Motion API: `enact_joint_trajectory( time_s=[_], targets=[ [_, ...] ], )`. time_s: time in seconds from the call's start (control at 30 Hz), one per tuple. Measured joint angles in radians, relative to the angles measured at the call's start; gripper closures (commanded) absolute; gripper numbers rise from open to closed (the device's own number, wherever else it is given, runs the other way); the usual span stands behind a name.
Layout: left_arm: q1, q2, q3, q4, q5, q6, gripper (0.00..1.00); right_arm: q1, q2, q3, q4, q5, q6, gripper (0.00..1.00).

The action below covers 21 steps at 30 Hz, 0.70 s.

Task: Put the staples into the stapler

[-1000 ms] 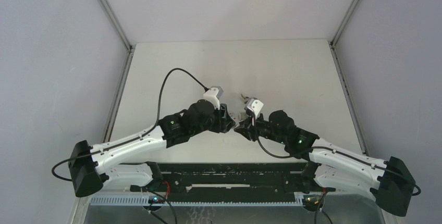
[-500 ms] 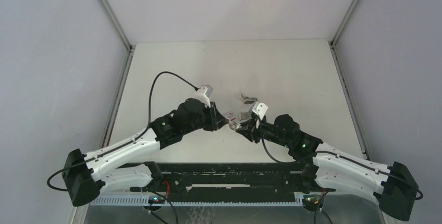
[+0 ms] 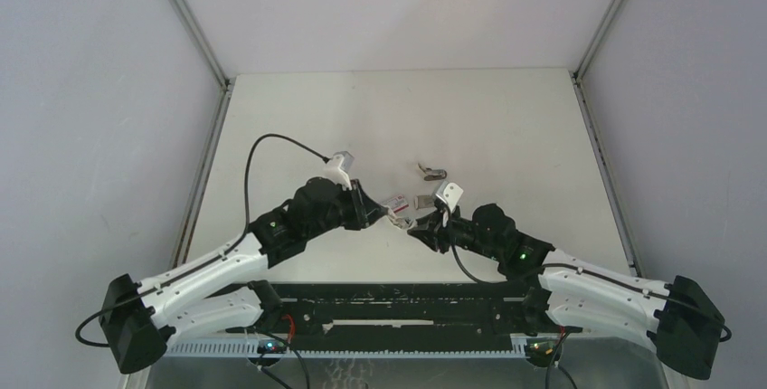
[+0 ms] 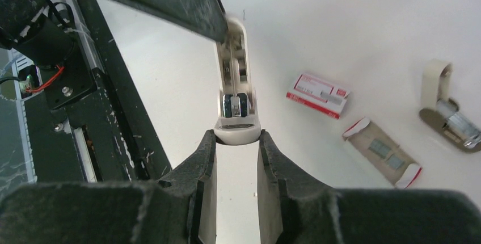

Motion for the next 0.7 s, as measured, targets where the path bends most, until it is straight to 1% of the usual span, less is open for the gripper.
enact_joint_trajectory(
  time_s=[0.07, 0.23, 0.4, 0.53, 0.63, 0.7],
  targets=[
    [0.019, -0.025, -0.025, 0.011, 0.001, -0.011, 1.0, 0.001, 0.02, -0.033, 0.027, 0.005, 0.033, 0.91],
    [0.076, -0.075, -0.083, 0.033, -0.016, -0.033, 1.0, 0.0, 0.096, -0.119, 0.063, 0.036, 0.116, 0.71],
    [0.105, -0.108, -0.116, 0.039, -0.041, -0.056, 1.0, 0.0, 0.131, -0.149, 0.079, 0.047, 0.173, 0.55],
    [0.121, -0.115, -0.134, 0.07, -0.077, -0.08, 1.0, -0.002, 0.067, -0.149, 0.077, 0.071, 0.196, 0.39],
    [0.137, -0.105, -0.154, 0.118, -0.124, -0.108, 1.0, -0.03, -0.029, -0.145, 0.058, 0.102, 0.212, 0.34],
    [0.143, -0.076, -0.154, 0.161, -0.164, -0.124, 1.0, -0.092, -0.083, -0.125, 0.021, 0.109, 0.232, 0.32]
  ],
)
